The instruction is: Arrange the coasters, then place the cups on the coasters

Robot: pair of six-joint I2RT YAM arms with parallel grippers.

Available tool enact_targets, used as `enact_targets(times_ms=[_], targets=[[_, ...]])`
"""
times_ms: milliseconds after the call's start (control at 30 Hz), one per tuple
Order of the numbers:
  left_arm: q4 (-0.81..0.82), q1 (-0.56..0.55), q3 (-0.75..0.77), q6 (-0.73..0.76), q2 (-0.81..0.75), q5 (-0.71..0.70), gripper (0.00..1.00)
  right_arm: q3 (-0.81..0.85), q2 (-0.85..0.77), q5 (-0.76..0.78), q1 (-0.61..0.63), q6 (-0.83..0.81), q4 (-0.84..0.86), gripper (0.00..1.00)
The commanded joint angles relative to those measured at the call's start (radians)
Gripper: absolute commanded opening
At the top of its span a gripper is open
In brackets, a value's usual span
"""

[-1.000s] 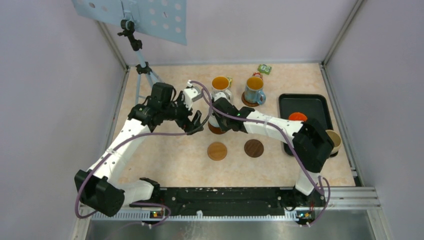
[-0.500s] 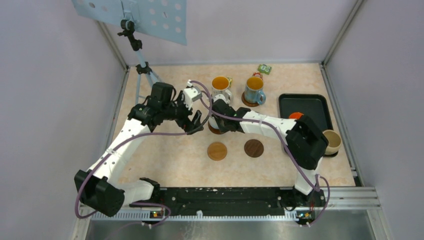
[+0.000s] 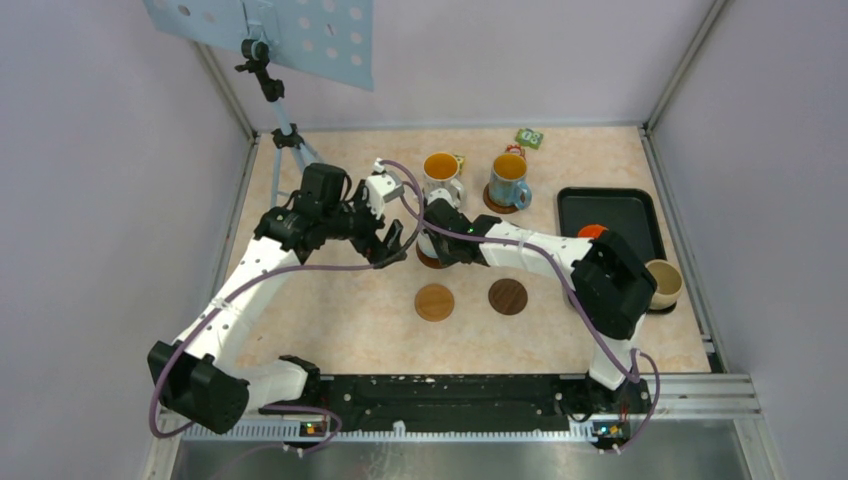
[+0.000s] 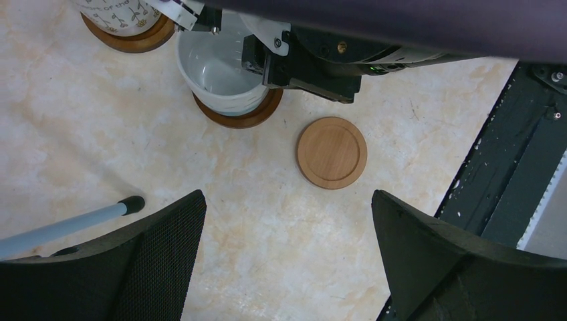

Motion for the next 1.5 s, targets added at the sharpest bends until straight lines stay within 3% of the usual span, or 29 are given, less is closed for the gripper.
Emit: enact_targets(times_ms=[0, 533, 567, 600, 733, 1067, 1300, 1467], targets=[[0.001, 0.0, 0.043, 0.013, -0.029, -0.002, 0.99, 0.008, -0.032, 0.037, 0.011, 0.009, 0.066, 0.0], [-0.012, 0.0, 0.047, 0.021, -0.025, -0.004, 0.99, -0.008, -0.03, 0.01, 0.01, 0.003, 0.073, 0.0], [-0.012, 0.001, 0.046, 0.023, -0.026, -0.005, 0.99, -0.006, -0.03, 0.01, 0.01, 0.002, 0.071, 0.35], [-0.011, 0.001, 0.045, 0.022, -0.026, -0.006, 0.99, -0.003, -0.032, 0.007, 0.01, -0.002, 0.068, 0.45], [-0.012, 0.002, 0.044, 0.021, -0.026, -0.008, 0.99, 0.007, -0.035, 0.002, 0.01, -0.004, 0.063, 0.48], [-0.02, 0.001, 0.055, 0.023, -0.016, 0.0, 0.99, 0.005, -0.113, -0.026, -0.006, -0.029, 0.068, 0.82], [-0.048, 0.001, 0.097, 0.034, 0.006, 0.034, 0.99, 0.024, -0.196, -0.104, -0.097, -0.11, 0.045, 0.85], [-0.066, 0.002, 0.117, 0.037, 0.032, 0.049, 0.99, -0.002, -0.309, -0.362, -0.232, -0.212, 0.045, 0.86]])
